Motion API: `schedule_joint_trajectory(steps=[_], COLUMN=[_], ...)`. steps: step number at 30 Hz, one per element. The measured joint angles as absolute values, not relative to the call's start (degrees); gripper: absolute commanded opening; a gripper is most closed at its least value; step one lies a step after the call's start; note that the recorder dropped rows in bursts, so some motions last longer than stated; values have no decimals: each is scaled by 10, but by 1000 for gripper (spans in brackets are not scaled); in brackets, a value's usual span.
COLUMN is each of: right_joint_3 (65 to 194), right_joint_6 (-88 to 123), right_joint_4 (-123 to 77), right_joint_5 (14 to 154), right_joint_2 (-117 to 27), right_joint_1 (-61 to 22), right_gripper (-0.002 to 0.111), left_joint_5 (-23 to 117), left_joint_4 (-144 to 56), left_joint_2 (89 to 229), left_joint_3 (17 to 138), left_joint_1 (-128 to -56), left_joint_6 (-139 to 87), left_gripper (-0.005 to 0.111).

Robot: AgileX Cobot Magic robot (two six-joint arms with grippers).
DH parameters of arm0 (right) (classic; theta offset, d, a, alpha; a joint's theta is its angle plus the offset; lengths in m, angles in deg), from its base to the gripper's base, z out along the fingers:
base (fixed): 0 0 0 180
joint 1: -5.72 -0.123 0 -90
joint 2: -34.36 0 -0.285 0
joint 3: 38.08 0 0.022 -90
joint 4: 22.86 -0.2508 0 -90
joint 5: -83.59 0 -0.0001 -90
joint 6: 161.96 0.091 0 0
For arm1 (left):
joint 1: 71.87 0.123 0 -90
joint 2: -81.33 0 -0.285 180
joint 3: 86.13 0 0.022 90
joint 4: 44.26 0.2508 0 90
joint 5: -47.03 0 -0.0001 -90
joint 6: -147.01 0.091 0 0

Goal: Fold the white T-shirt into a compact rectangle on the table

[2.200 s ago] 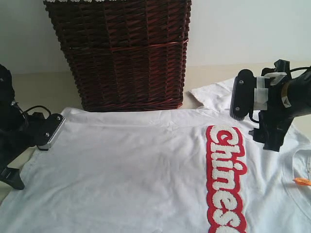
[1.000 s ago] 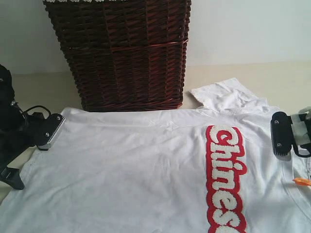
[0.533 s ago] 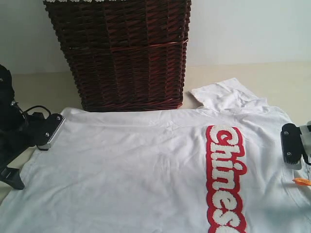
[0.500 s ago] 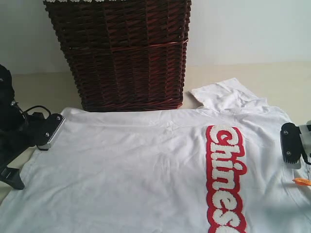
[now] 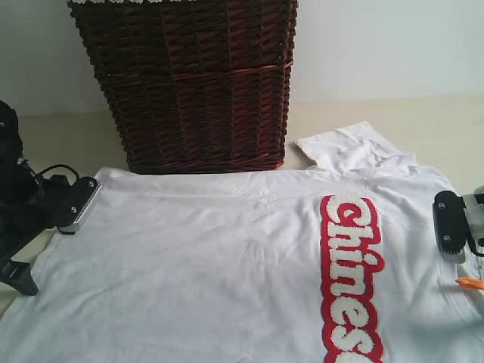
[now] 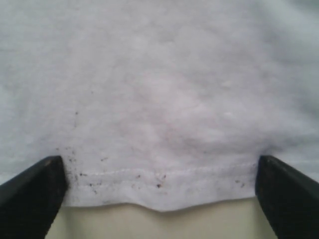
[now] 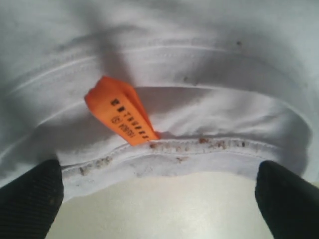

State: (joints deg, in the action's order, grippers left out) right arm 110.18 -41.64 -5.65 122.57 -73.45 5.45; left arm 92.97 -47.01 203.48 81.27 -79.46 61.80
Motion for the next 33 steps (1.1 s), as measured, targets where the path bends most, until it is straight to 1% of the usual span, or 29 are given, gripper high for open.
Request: schedule_joint_trajectory(steps=[6, 11, 17, 24, 33], right_joint_3=[1102, 1103, 1118, 1135, 1136], right_joint_6=[-448, -438, -424, -472, -480], right_joint_4=[-93, -77, -78, -89, -93], right_joint_5=[1207, 1204, 1220, 1243, 1246], right_joint_2=[-736, -756, -769, -798, -801], right_joint_1=[55, 55, 61, 61, 61], right_gripper=[103, 103, 103, 103, 103], left_joint_5=[930, 930, 930, 929, 929], left_joint_4=[-470, -470, -470, -470, -470], left_joint_2=[2035, 2035, 2035, 2035, 2035], left_joint_3=[813, 813, 813, 813, 813], left_joint_1=[-795, -795, -795, -795, -795], left_joint_6=[618, 618, 618, 618, 618], left_gripper=[105, 105, 105, 105, 105])
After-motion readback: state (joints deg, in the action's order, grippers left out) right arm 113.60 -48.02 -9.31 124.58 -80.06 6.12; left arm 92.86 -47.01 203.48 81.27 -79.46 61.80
